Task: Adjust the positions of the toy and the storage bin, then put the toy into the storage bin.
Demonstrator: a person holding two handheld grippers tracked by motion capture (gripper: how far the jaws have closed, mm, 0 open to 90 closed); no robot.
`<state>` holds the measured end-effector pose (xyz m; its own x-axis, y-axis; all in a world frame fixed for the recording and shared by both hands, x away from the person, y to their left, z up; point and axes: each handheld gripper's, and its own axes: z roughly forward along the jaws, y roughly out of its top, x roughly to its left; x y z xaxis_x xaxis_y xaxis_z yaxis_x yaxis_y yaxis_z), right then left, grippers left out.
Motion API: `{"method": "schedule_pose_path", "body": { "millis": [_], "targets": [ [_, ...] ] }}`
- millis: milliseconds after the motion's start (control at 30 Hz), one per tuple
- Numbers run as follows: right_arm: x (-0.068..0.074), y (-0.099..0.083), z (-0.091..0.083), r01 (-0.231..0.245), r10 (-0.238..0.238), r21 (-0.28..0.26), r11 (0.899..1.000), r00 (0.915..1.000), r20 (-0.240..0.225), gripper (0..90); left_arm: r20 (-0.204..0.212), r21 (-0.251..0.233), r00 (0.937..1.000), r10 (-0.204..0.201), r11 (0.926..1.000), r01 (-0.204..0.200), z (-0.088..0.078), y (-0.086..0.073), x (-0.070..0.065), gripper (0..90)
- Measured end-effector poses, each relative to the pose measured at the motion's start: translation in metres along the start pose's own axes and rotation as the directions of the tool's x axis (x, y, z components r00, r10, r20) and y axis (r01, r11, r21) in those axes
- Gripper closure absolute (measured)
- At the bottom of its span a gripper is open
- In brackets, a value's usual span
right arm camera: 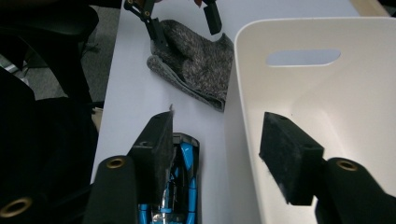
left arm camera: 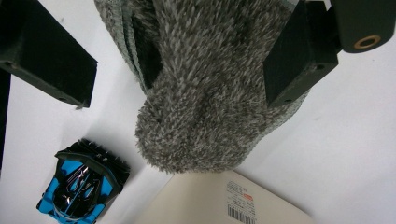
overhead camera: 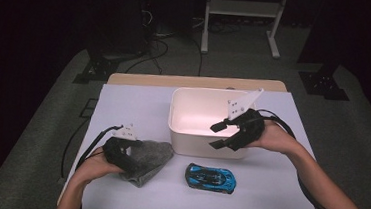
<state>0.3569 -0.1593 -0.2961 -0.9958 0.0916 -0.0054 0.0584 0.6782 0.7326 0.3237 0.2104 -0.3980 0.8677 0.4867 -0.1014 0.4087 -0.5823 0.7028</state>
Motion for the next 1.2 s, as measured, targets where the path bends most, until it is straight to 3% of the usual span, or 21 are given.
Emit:
{"method": "schedule_pose_path", "body": {
  "millis": [267, 467, 700, 867, 1200],
  "targets": [
    [0.027, -0.010, -0.001, 0.025, -0.025, -0.014, 1.000, 0.9996, 0.017, 32.7, -0.004, -0.001, 1.0000, 0.003, 1.0000, -0.003, -0.002, 0.000, 0.000, 9.0],
    [0.048, -0.033, 0.024, 0.008, -0.008, 0.018, 1.000, 0.9999, -0.010, 29.8, 0.004, 0.000, 1.0000, 0.006, 1.0000, -0.006, -0.002, 0.001, -0.001, 9.0],
    [0.051, -0.059, 0.056, -0.033, 0.034, 0.074, 0.997, 0.9993, -0.015, 27.2, 0.006, -0.001, 0.9999, 0.011, 0.9999, -0.011, -0.002, 0.000, -0.002, 9.0],
    [0.050, -0.070, 0.073, -0.032, 0.033, 0.105, 0.994, 0.9994, -0.006, 26.0, 0.004, 0.001, 0.9999, 0.015, 0.9999, -0.015, -0.002, 0.001, -0.001, 9.0],
    [0.050, -0.081, 0.093, -0.033, 0.030, 0.131, 0.991, 0.9994, 0.018, 22.3, 0.011, 0.000, 0.9997, 0.020, 0.9998, -0.020, -0.003, 0.001, -0.001, 9.0]
  ]
}}
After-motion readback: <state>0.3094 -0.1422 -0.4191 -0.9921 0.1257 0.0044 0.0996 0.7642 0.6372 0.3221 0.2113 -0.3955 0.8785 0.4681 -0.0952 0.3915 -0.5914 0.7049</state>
